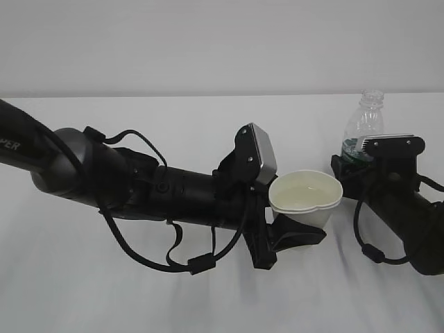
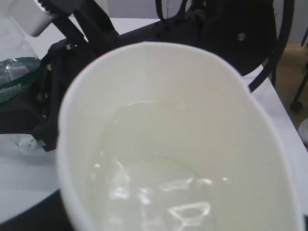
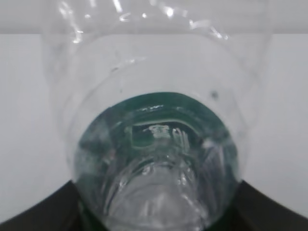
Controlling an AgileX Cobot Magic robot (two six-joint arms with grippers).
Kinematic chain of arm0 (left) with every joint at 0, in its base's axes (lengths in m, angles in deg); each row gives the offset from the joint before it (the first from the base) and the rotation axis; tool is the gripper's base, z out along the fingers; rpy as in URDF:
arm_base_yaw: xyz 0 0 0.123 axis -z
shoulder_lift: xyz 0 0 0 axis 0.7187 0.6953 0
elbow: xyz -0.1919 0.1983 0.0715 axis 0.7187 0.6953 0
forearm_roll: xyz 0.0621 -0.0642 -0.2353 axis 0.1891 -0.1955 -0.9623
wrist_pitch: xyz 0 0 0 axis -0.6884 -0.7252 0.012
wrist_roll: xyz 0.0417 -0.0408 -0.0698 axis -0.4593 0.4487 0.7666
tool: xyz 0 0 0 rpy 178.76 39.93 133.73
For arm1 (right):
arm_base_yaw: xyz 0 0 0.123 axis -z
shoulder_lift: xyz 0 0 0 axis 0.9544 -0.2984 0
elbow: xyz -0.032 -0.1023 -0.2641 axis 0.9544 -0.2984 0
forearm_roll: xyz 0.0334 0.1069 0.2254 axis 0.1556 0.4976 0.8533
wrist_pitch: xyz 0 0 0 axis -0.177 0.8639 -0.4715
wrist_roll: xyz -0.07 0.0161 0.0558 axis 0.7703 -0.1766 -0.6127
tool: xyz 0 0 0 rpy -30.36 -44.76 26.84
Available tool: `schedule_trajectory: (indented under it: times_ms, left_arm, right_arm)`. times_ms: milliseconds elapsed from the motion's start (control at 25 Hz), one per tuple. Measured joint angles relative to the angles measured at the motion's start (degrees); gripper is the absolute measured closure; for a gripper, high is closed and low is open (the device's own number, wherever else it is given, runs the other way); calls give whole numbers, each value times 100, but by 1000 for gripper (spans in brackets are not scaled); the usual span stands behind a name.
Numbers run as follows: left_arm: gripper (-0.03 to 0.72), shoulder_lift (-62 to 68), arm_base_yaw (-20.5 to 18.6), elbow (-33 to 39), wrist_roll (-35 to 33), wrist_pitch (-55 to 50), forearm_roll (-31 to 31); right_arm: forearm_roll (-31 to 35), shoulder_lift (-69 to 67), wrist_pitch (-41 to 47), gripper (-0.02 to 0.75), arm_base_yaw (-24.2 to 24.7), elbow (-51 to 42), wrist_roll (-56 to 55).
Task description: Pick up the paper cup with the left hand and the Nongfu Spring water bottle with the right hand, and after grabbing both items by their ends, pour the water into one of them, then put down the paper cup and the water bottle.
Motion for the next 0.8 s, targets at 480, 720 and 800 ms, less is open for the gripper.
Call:
schedule_trajectory:
  times_ms: [480, 720, 800]
  left_arm:
    - [264, 0, 0, 0, -16, 0, 0]
    - [265, 0, 0, 0, -16, 0, 0]
    - [265, 0, 0, 0, -16, 0, 0]
  right_arm:
    - [-33, -24, -60, 301, 0, 0, 0]
    - [-44, -32, -60, 248, 0, 0, 0]
    - [-67, -32, -60, 227, 0, 0, 0]
